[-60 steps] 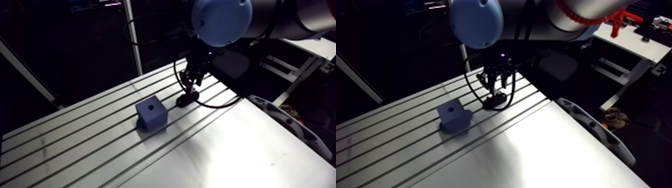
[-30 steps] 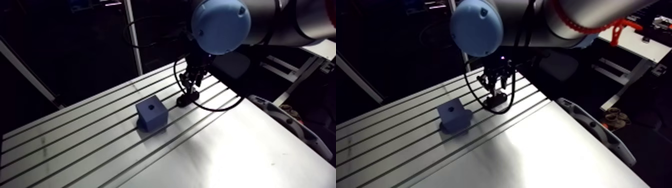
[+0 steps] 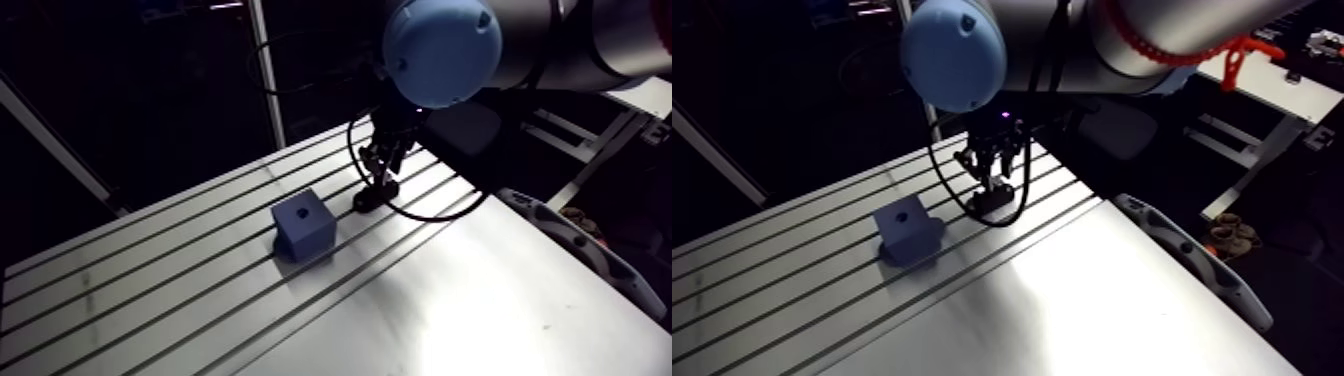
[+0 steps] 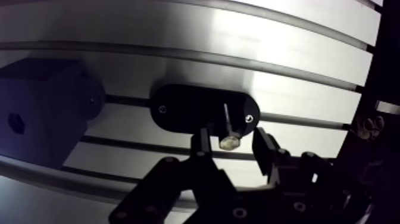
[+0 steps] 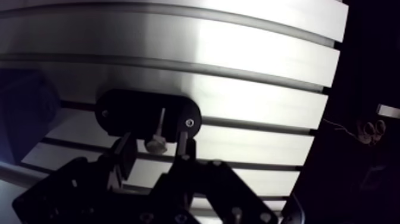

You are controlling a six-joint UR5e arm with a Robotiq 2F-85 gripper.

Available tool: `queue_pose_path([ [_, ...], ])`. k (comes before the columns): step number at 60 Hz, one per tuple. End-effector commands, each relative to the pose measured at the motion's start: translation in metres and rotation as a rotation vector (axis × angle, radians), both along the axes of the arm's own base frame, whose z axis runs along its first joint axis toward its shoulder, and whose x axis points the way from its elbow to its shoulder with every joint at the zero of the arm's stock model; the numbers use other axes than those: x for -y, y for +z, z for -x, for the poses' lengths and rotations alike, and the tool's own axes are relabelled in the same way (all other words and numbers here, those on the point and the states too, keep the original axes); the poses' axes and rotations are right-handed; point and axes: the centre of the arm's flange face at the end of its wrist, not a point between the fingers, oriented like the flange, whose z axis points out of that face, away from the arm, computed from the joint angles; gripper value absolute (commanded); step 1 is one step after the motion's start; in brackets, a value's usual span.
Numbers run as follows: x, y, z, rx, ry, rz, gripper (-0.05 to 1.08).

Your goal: Pick up the M10 bolt and insert it into the hex recess until seated.

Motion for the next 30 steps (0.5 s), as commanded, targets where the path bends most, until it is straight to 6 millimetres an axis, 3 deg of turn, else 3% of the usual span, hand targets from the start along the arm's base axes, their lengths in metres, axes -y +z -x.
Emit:
queue_pose_path([
  [1, -0.0004, 0.0001, 0.0006, 0.000, 0.000, 0.000, 0.56],
  [30, -0.0007, 0.0011, 0.0014, -0.001, 0.000, 0.001, 0.63],
])
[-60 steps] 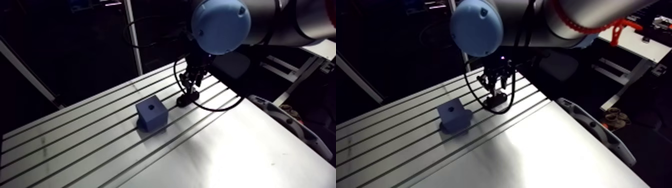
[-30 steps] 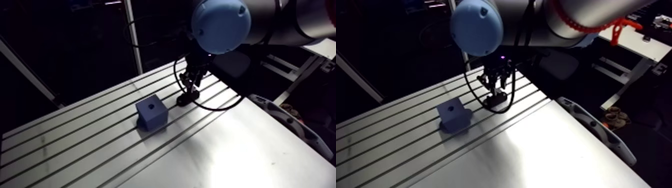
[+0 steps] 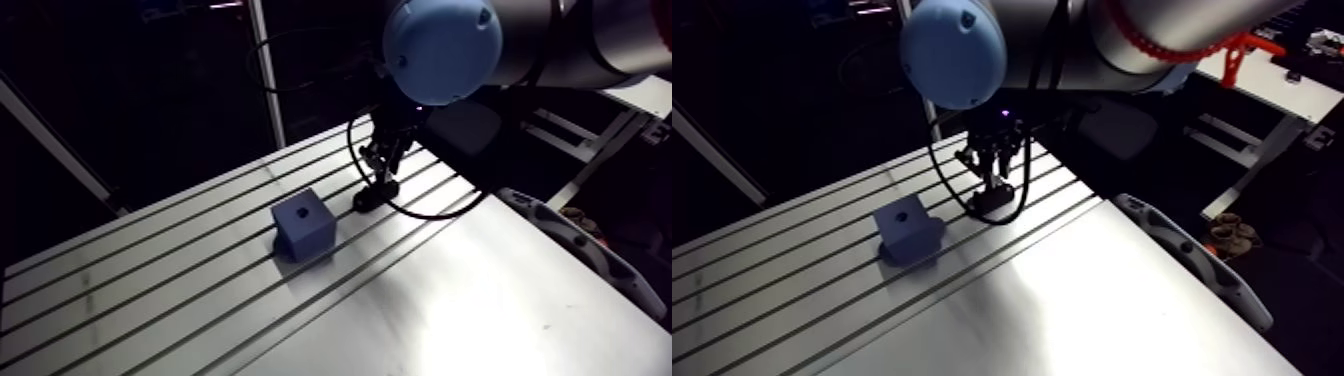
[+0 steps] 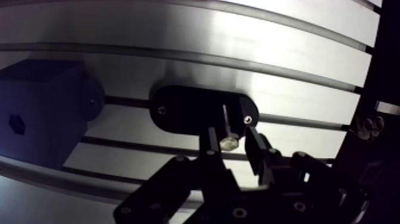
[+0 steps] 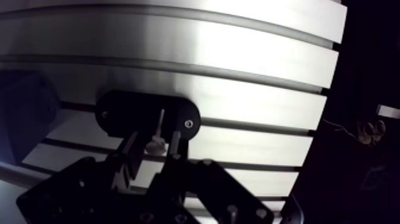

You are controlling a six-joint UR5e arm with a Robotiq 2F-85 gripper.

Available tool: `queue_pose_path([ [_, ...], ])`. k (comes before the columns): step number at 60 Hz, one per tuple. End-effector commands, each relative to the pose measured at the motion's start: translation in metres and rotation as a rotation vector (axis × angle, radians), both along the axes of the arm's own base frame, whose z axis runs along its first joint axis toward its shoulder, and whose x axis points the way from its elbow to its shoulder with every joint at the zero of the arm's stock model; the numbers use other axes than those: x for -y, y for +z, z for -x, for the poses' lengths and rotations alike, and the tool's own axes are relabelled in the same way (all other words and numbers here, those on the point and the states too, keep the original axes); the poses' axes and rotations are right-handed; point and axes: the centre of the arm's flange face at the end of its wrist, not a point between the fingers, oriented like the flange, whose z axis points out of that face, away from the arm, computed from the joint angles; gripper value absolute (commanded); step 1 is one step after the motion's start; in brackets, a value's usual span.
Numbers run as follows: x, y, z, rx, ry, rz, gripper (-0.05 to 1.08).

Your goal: Pick up the M10 bolt and insert it into the hex recess until seated.

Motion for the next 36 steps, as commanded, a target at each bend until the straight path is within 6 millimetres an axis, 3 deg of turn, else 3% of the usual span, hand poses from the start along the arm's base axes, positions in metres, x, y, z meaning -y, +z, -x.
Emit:
queue_pose_path([
  [1, -0.0002, -0.0003, 0.0004, 0.001, 0.000, 0.001, 0.63],
  [36, -0.0009, -0.0028, -0.0007, 0.012, 0.000, -0.005, 0.68],
])
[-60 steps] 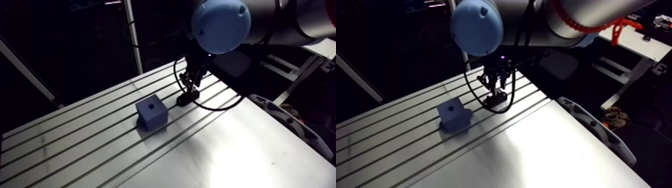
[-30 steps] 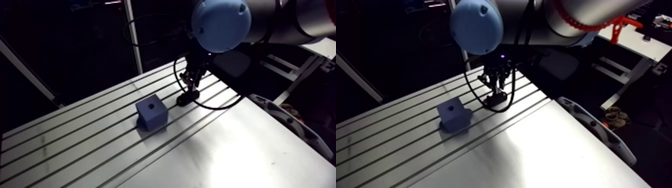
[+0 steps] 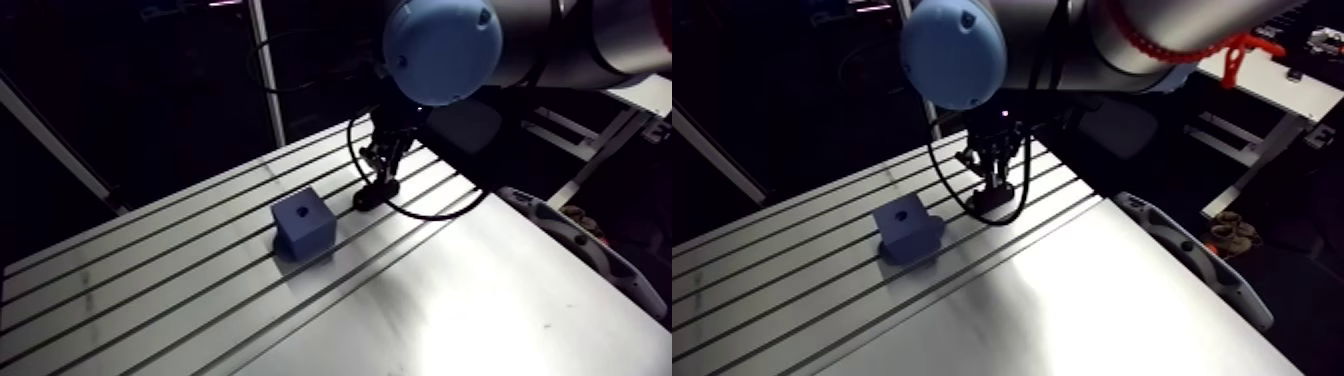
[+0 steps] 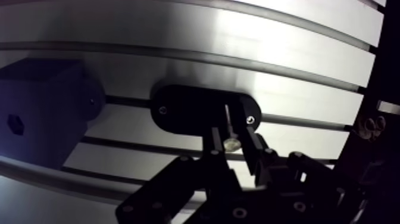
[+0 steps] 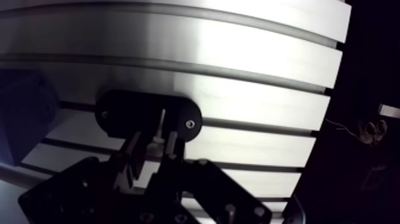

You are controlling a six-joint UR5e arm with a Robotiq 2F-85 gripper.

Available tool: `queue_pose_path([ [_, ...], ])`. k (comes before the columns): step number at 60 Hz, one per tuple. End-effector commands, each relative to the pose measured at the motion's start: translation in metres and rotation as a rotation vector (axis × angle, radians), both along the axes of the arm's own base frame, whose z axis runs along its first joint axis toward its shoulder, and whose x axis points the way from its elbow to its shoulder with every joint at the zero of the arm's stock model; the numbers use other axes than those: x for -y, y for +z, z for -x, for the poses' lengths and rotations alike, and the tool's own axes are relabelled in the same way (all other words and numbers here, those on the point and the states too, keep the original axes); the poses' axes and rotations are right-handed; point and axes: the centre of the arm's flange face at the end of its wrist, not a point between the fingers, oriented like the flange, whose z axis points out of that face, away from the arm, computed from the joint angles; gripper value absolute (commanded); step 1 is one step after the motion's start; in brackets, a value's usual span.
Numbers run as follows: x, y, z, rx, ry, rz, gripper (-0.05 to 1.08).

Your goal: Pick up the M10 bolt and insert it into the hex recess until seated.

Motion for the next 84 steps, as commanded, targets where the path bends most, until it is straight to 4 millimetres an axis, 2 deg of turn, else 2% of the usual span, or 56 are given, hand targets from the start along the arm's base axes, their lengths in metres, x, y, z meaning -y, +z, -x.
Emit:
queue_pose_path([
  [1, -0.001, 0.001, 0.000, 0.005, 0.000, -0.010, 0.68],
  [35, -0.001, 0.001, -0.001, 0.010, 0.000, -0.015, 0.81],
  [70, -0.002, 0.018, 0.006, -0.010, 0.005, -0.018, 0.84],
  [78, 0.002, 0.025, 0.010, -0.027, 0.009, -0.019, 0.86],
  [82, 0.007, 0.038, 0.011, -0.052, 0.008, -0.023, 0.89],
  [84, 0.007, 0.038, 0.011, -0.052, 0.008, -0.023, 0.89],
])
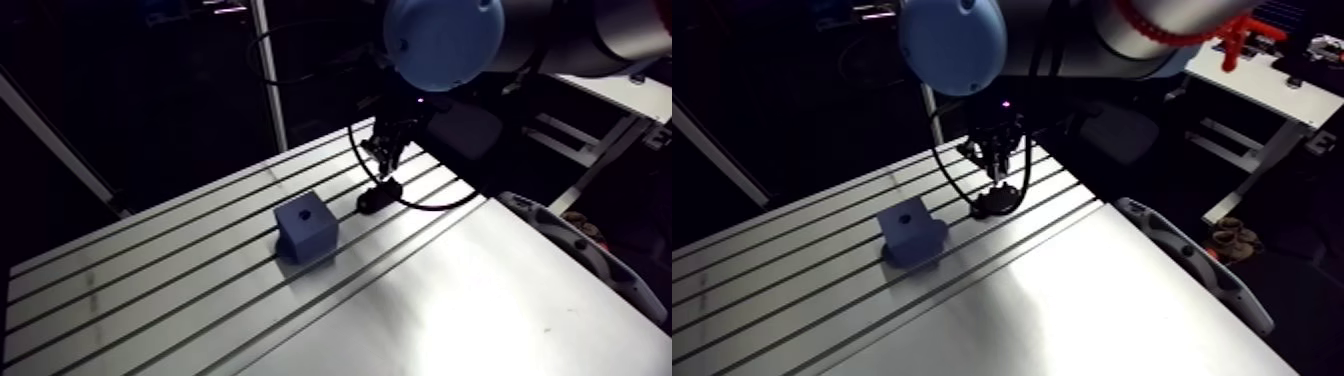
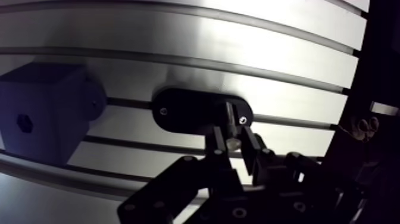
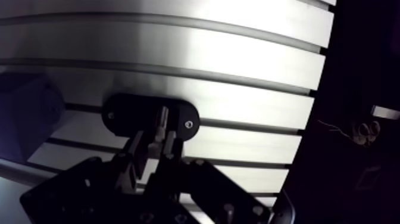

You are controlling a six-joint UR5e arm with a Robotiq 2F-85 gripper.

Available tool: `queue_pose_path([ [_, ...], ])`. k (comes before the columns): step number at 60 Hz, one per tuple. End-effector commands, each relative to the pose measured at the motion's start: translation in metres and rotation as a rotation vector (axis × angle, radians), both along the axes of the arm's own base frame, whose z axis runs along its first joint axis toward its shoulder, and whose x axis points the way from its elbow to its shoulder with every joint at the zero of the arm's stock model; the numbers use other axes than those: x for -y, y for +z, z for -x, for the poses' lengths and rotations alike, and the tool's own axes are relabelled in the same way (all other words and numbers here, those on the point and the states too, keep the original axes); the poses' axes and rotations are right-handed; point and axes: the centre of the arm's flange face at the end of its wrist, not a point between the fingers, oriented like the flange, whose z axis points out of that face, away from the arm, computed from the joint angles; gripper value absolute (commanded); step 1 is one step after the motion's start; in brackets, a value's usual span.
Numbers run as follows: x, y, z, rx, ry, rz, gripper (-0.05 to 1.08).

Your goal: Pick up the M10 bolt and insert it into the hex recess until seated.

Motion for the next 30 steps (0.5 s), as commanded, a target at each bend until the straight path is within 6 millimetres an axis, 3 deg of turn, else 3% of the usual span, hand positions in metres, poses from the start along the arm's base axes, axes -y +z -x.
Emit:
queue_pose_path([
  [1, 0.008, 0.021, 0.004, -0.043, 0.000, -0.005, 0.89],
  [30, 0.045, 0.107, 0.014, -0.026, 0.032, 0.025, 1.00],
])
